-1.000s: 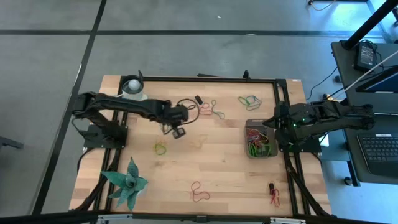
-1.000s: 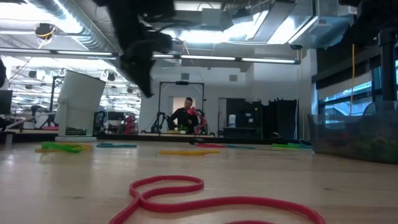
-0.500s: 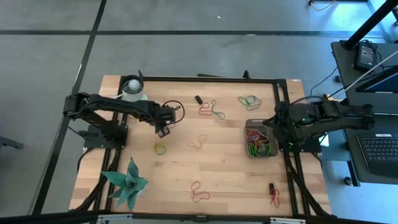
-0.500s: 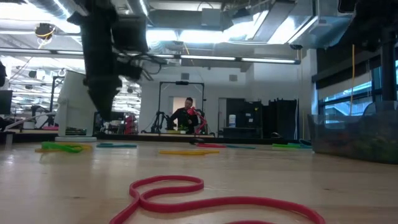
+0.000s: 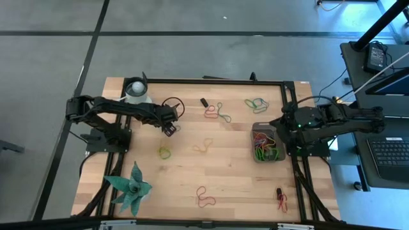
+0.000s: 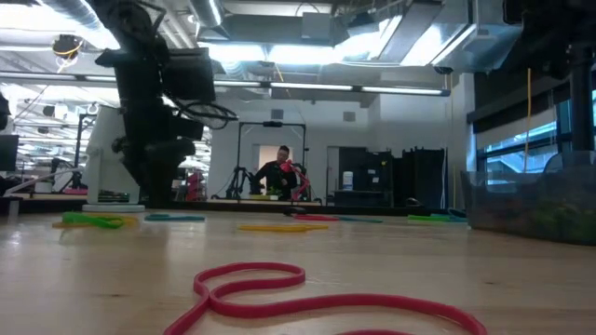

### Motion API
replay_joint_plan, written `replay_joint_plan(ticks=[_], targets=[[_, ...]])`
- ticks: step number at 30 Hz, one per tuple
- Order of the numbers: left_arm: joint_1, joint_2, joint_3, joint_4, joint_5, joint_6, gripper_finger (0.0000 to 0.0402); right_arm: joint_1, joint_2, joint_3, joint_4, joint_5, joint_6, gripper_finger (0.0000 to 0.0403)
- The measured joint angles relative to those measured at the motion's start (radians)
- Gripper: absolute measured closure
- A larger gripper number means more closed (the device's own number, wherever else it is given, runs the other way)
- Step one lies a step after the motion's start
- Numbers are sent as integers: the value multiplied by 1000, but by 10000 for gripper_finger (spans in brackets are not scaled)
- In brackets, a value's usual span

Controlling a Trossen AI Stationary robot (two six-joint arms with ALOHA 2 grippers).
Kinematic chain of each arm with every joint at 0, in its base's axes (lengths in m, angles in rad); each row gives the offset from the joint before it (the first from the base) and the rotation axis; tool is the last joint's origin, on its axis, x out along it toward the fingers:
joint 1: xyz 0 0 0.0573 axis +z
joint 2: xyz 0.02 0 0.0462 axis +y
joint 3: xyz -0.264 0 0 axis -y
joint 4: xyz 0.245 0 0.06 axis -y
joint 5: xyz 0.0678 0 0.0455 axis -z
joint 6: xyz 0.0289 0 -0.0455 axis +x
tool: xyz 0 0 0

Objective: Pick and place rubber bands into bin
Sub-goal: Put the blue rubber band into the black bin

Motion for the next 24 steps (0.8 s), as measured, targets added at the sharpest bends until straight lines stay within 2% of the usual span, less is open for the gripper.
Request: replay_joint_plan(ticks=[8, 16, 20, 24], targets=[[11, 6, -44, 54, 2, -5, 180, 0, 0, 0, -1, 0, 1, 386], [15, 130, -60, 210, 36, -29, 201, 0, 0, 0, -1, 0, 0, 386], [14, 160, -54, 256, 34, -75, 257, 0, 0, 0, -2, 5, -11, 386], [10, 152, -36, 246, 54, -77, 359, 0, -1, 0, -2, 7, -76, 386]])
